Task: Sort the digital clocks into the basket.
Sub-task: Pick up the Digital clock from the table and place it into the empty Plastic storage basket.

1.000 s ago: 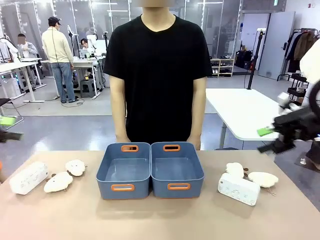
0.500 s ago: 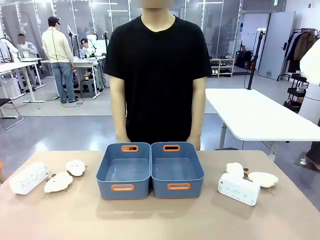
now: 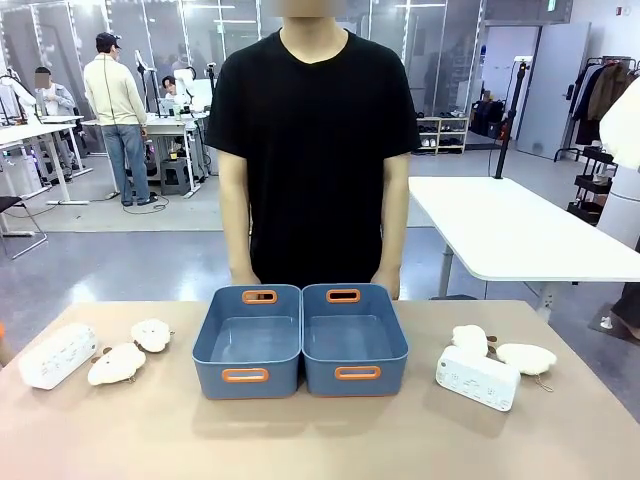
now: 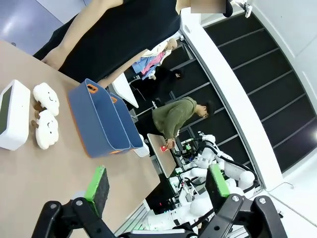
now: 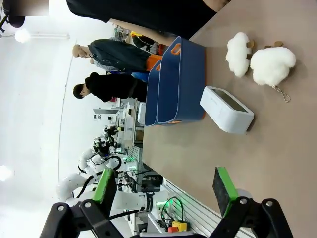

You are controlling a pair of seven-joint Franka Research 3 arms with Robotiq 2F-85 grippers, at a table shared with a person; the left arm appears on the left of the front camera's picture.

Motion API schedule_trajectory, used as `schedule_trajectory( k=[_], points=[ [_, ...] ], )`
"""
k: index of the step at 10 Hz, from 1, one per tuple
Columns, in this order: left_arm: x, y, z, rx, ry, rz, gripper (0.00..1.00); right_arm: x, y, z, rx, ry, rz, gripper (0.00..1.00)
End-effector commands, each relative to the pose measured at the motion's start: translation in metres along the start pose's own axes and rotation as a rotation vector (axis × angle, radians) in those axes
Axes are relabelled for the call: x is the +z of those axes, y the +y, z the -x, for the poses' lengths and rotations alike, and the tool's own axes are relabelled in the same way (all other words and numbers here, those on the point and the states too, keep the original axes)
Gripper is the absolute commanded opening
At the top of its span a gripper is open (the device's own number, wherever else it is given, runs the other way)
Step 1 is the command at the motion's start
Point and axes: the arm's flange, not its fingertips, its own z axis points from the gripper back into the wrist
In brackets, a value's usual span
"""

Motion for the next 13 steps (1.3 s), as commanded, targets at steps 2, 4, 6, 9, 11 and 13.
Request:
schedule_trajectory(
  k=[2, 4, 6, 9, 11, 13],
  points=[
    [0.0017, -0.0007, 0.0004, -0.003, -0.005, 0.012, 1.0, 0.0119, -0.0037, 0.004, -0.013, -0.011, -0.023, 1.0],
    [0.0017, -0.0007, 0.0004, -0.003, -0.005, 0.012, 1.0, 0.0119, -0.0037, 0.004, -0.013, -0.011, -0.023, 1.0],
    [0.0017, -0.0007, 0.0004, -0.003, -0.005, 0.012, 1.0, 0.0119, -0.0037, 0.004, -0.013, -0.011, -0.023, 1.0],
    [0.0017, -0.0007, 0.0004, -0.003, -0.005, 0.012, 1.0, 0.0119, -0.0037, 0.004, -0.013, -0.011, -0.023, 1.0],
    [0.0017, -0.0007, 0.0004, -0.003, -0.005, 0.012, 1.0, 0.0119, -0.0037, 0.004, -0.013, -0.011, -0.023, 1.0],
    [0.0017, -0.0007, 0.0004, -0.003, -0.005, 0.012, 1.0, 0.0119, -0.0037, 0.004, -0.013, -0.011, -0.023, 1.0]
  ],
)
